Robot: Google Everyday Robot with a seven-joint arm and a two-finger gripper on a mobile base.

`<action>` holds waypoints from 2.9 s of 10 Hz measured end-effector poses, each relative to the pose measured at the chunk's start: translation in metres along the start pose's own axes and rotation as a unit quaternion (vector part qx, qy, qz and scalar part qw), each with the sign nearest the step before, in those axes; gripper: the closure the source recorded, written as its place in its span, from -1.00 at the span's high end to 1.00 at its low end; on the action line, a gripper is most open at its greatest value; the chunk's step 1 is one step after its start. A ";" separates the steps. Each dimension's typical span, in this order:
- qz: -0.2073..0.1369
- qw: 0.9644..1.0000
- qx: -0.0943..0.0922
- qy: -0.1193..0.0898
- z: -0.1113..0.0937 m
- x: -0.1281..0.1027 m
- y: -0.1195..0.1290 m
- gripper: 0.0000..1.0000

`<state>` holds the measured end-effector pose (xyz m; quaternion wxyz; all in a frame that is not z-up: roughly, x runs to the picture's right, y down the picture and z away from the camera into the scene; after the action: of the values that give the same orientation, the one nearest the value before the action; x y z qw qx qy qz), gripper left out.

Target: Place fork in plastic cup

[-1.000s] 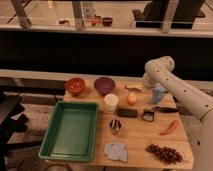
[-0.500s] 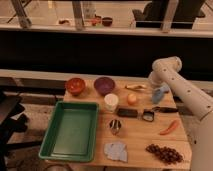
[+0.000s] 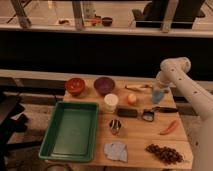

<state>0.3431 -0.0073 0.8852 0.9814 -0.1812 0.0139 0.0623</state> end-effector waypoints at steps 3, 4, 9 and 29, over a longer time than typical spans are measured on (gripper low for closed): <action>0.007 1.000 -0.006 0.013 0.002 0.013 0.014 -1.00; 0.010 1.000 -0.008 0.015 0.004 0.016 0.018 -1.00; 0.012 1.000 -0.006 0.017 0.009 0.019 0.008 -1.00; 0.024 0.999 -0.012 0.020 0.034 0.019 0.016 -1.00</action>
<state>0.3600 0.0222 0.9098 0.9768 -0.1942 0.0374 0.0825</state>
